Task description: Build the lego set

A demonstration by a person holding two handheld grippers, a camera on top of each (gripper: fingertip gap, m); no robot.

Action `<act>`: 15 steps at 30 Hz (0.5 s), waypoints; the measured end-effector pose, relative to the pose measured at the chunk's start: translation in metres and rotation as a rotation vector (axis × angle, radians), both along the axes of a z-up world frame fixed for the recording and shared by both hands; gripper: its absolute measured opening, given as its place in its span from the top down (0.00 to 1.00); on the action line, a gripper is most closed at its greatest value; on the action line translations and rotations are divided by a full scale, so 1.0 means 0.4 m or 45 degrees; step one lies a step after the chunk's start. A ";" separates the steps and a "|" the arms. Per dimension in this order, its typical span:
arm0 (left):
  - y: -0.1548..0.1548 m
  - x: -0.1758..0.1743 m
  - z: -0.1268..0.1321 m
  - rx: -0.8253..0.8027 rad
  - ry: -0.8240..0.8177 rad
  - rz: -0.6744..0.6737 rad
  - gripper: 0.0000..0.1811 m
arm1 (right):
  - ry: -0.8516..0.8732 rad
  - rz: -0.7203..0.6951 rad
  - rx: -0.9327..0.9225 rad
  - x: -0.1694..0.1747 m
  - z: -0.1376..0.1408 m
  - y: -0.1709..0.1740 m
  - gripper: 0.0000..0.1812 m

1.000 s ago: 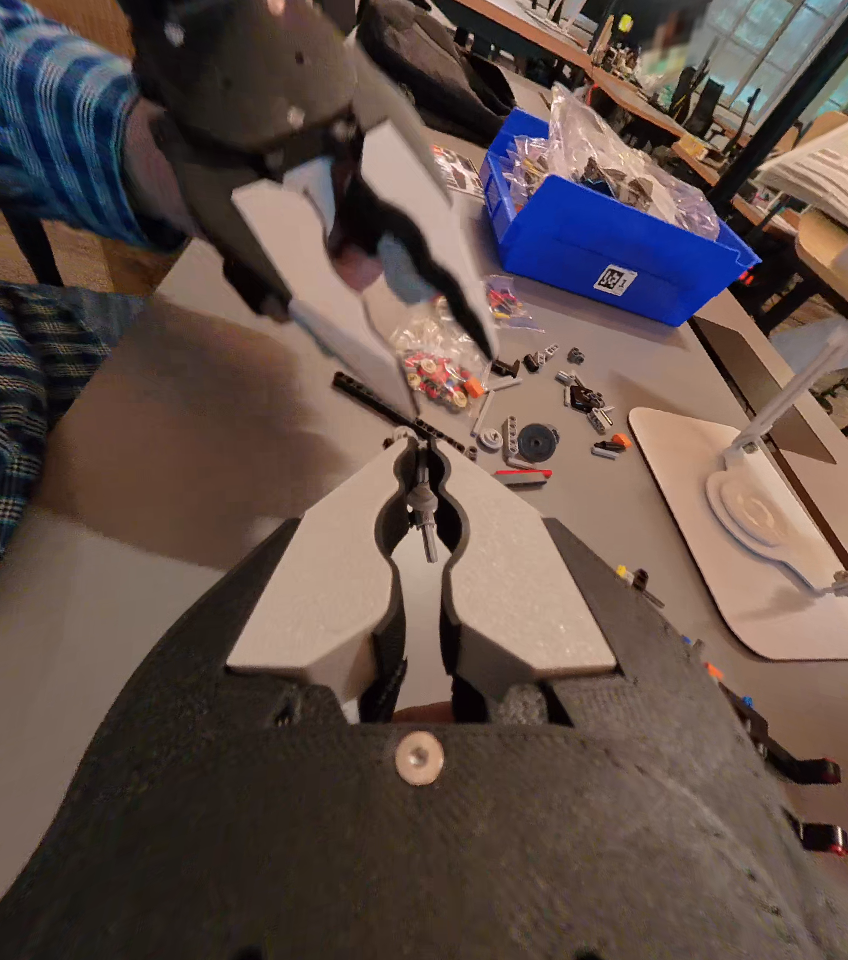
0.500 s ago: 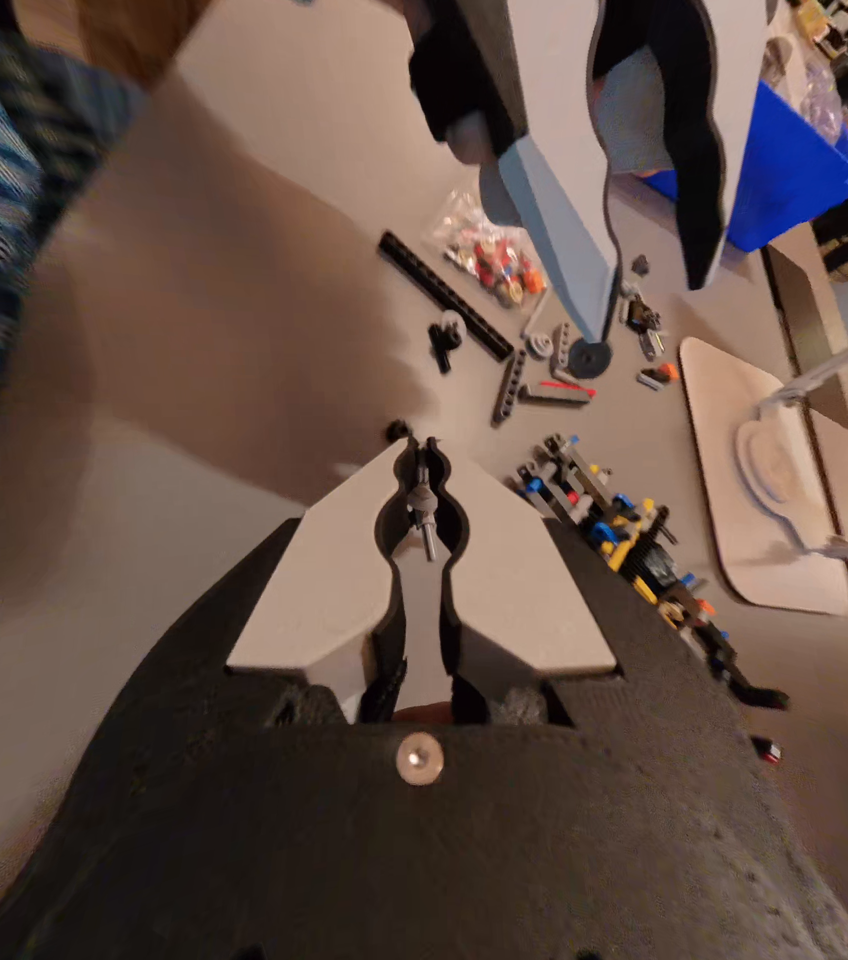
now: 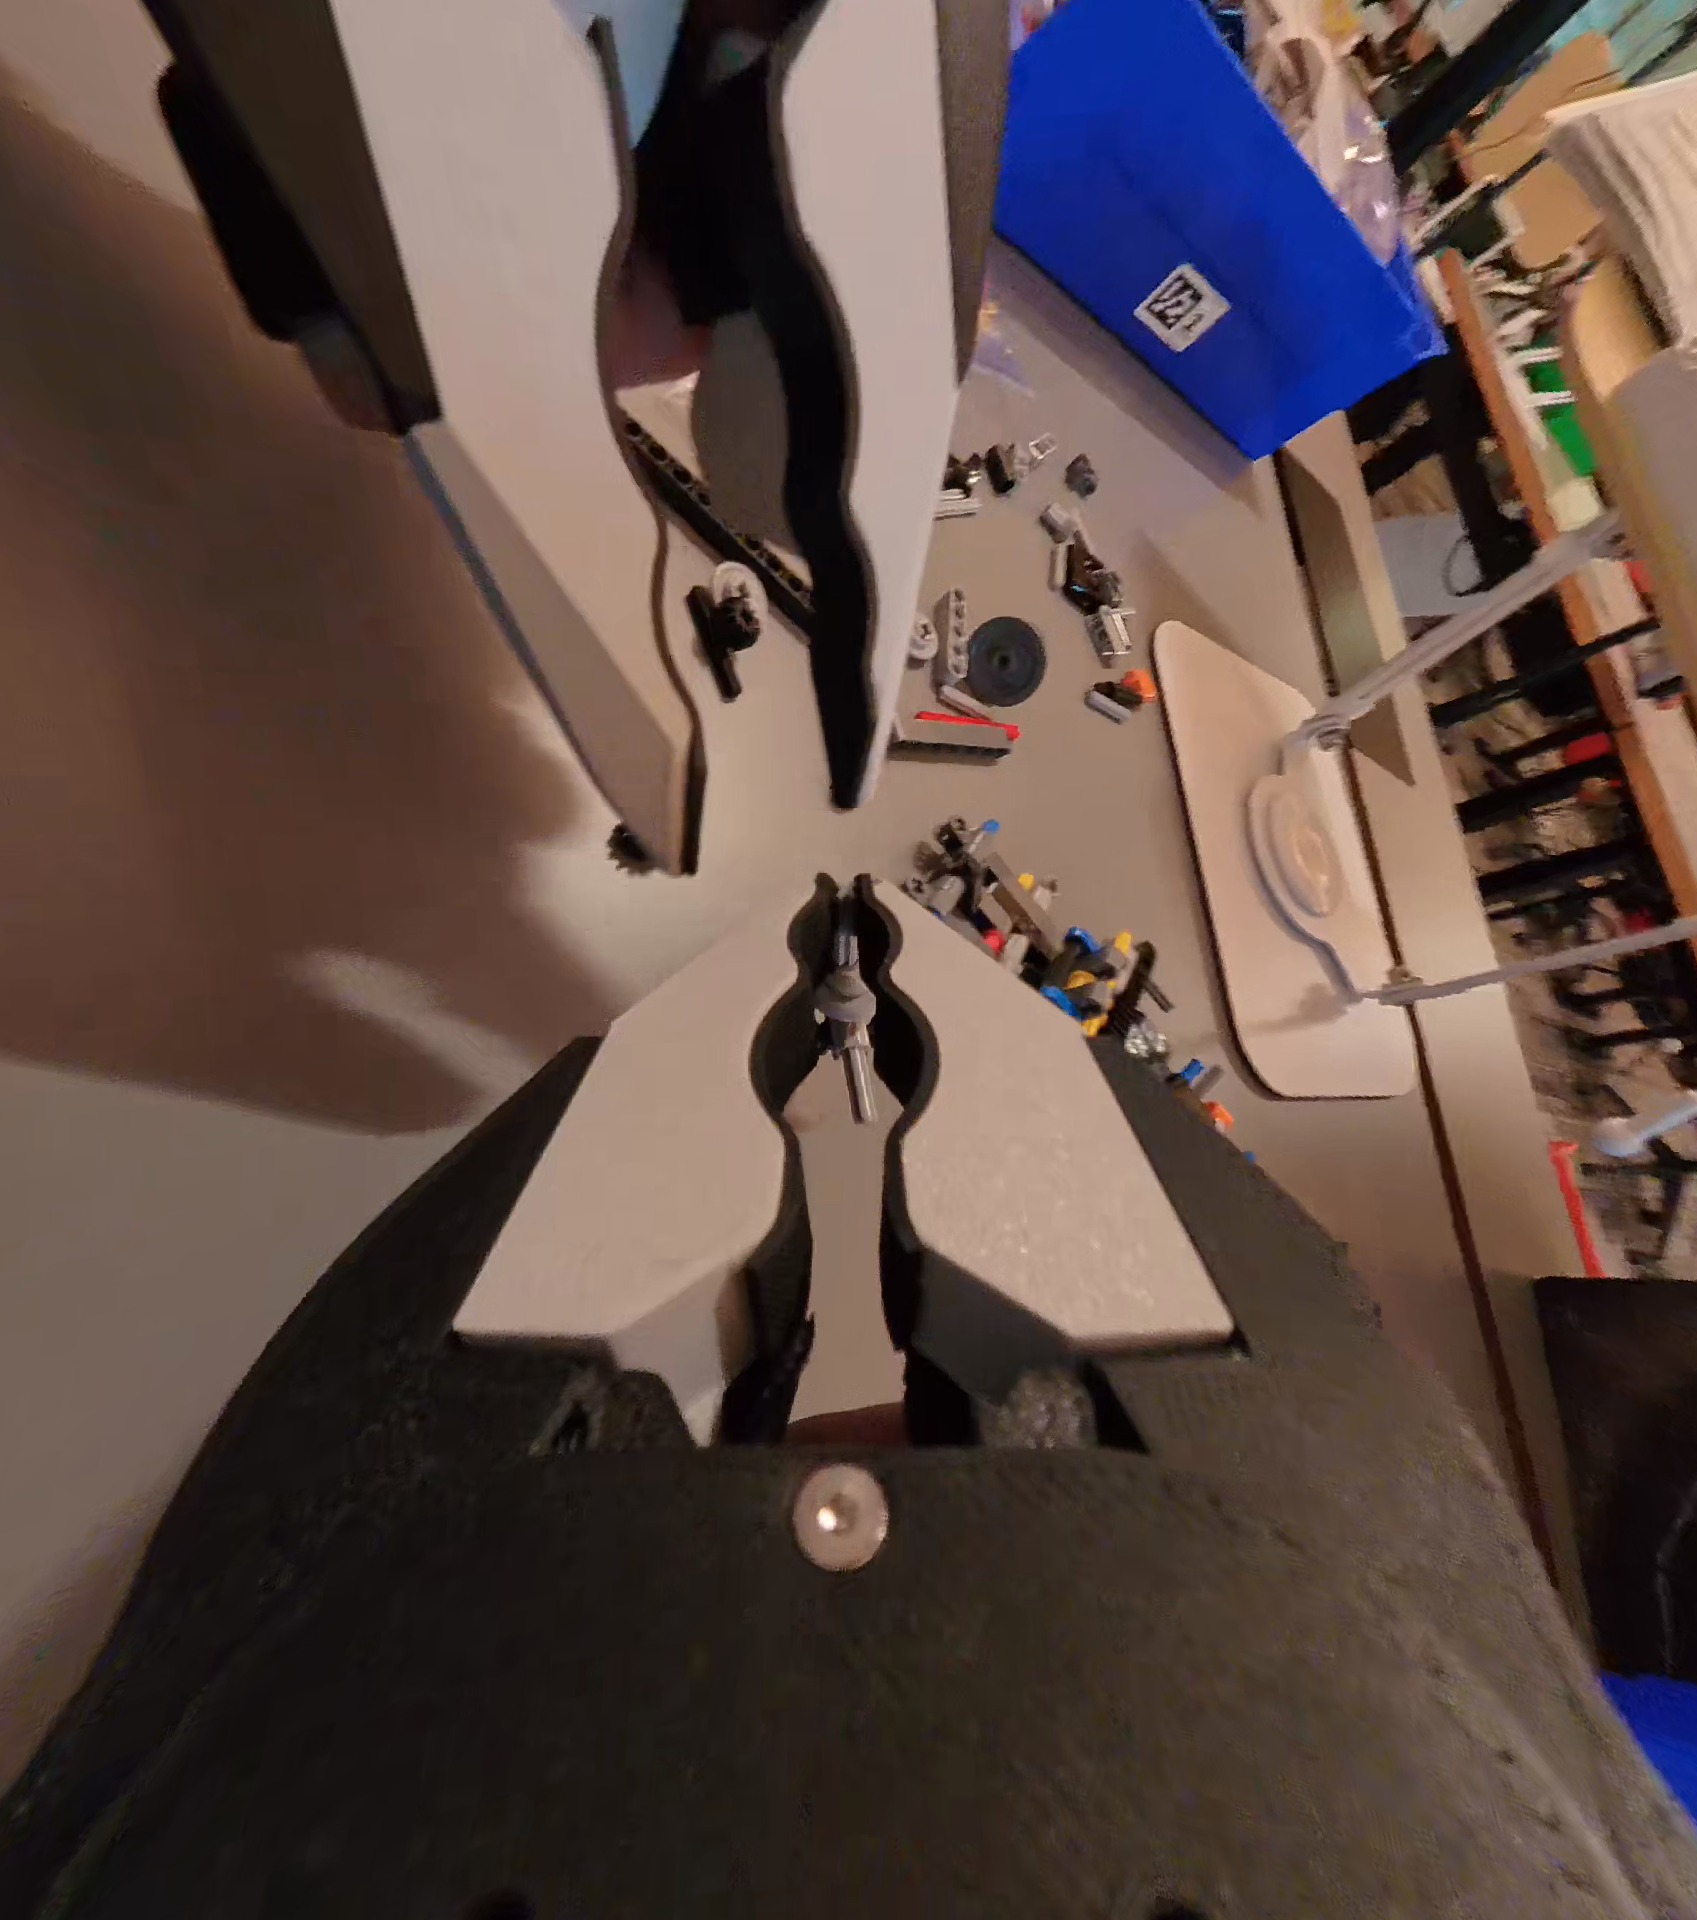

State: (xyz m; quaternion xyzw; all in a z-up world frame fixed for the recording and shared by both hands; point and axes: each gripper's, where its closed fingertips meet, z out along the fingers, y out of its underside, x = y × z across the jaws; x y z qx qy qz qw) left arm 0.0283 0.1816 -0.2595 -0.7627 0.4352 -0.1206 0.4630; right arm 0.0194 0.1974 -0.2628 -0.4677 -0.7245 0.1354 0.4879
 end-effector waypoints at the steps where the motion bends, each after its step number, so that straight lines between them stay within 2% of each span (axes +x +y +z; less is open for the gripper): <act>1: 0.001 0.004 -0.003 -0.012 -0.020 0.012 0.84 | 0.008 -0.009 0.030 -0.002 0.002 0.003 1.00; 9: 0.019 0.011 0.004 -0.042 -0.230 0.119 0.90 | 0.058 -0.024 0.186 -0.011 0.020 0.009 1.00; 15: 0.021 0.011 0.016 -0.061 -0.323 0.125 0.96 | 0.075 -0.019 0.223 -0.009 0.029 0.012 1.00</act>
